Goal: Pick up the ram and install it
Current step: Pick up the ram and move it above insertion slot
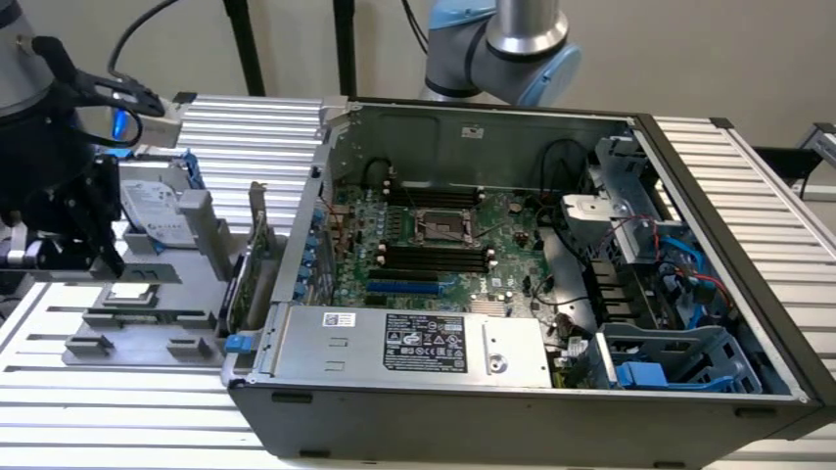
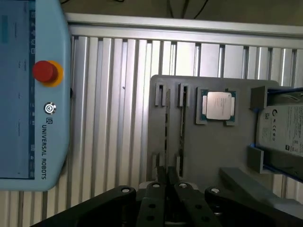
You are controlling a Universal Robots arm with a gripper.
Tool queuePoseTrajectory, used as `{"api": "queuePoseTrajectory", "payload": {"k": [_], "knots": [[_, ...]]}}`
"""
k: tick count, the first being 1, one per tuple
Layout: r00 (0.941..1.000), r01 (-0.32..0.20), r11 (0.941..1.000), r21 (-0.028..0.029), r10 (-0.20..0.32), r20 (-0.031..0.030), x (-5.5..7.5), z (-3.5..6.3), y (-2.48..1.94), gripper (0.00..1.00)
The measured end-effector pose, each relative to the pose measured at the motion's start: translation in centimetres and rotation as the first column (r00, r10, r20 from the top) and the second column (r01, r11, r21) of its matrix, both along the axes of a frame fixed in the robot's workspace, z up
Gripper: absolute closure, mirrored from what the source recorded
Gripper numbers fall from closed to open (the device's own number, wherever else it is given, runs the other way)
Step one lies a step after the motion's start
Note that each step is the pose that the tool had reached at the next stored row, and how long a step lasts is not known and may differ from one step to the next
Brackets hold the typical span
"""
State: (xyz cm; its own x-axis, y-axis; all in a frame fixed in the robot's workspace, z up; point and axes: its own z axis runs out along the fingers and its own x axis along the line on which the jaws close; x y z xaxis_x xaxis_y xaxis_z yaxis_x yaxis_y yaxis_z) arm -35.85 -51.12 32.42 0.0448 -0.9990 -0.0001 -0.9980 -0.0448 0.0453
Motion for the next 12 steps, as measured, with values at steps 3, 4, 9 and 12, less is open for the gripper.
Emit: {"api": "queuePoseTrajectory", "payload": {"k": [3,4,9,12], "knots": [[1.0,-0.002,1.0,0.0029,0.002,0.0,0.7,1.17,0.01,0.87],[1.0,-0.002,1.0,0.0042,0.002,0.0,1.0,1.53,0.02,0.87],[1.0,-0.003,0.9999,0.0128,0.003,0.0001,2.4,3.05,0.03,0.87],[1.0,-0.003,0.9998,0.021,0.003,0.0,3.6,3.78,0.03,0.87]]}}
